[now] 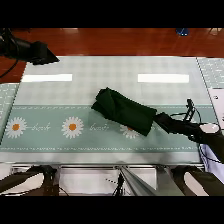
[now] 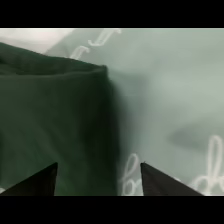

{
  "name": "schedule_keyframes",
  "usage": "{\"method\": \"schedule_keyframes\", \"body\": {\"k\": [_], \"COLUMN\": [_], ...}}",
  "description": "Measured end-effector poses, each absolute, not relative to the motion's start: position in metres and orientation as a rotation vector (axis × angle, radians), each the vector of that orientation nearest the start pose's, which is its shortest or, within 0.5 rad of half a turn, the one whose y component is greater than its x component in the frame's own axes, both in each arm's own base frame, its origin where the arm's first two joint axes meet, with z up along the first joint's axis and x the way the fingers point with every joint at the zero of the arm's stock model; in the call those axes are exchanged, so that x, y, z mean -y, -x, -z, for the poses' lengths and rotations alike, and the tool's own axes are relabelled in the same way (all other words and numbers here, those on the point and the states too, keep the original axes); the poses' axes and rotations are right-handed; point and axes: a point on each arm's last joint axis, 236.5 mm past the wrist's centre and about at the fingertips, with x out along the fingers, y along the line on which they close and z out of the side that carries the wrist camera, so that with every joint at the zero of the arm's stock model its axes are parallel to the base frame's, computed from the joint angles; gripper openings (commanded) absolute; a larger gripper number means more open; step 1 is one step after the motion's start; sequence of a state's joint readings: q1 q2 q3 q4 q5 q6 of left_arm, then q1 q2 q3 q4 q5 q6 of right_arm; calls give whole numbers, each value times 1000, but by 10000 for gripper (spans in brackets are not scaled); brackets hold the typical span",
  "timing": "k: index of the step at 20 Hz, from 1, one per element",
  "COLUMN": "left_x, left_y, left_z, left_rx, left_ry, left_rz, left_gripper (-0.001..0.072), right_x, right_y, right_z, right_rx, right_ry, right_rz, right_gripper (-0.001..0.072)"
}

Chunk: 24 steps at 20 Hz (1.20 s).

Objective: Fold the shirts.

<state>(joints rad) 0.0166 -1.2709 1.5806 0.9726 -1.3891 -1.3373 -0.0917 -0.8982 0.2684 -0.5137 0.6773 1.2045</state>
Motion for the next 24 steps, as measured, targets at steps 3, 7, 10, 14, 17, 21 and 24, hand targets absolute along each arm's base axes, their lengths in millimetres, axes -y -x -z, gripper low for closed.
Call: {"method": "schedule_keyframes", "body": {"k": [3, 7, 10, 14, 17, 21, 24], "left_x": [124, 124, 124, 124, 124, 125, 131], "left_y": [-402, -404, -404, -405, -405, -404, -402], "left_z": [-183, -179, -177, -163, -141, -107, -88], "left_rx": [-991, -1001, -1009, -1045, -1099, -1185, -1233], "left_ry": [230, 237, 241, 251, 267, 293, 286], "left_rz": [564, 561, 561, 559, 556, 553, 572], "left_gripper": [25, 25, 25, 25, 25, 25, 25], "right_x": [-124, -138, -142, -102, -42, 57, 120], "right_y": [-282, -284, -307, -340, -328, -274, -217], "right_z": [93, 103, 54, -68, -134, -146, -129], "right_rx": [-1067, -1087, -989, -781, -751, -889, -1045], "right_ry": [-893, -896, -840, -742, -580, -413, -388], "right_rz": [-114, -104, -230, -302, -209, 125, 414], "right_gripper": [267, 21, 20, 20, 20, 20, 20]}}
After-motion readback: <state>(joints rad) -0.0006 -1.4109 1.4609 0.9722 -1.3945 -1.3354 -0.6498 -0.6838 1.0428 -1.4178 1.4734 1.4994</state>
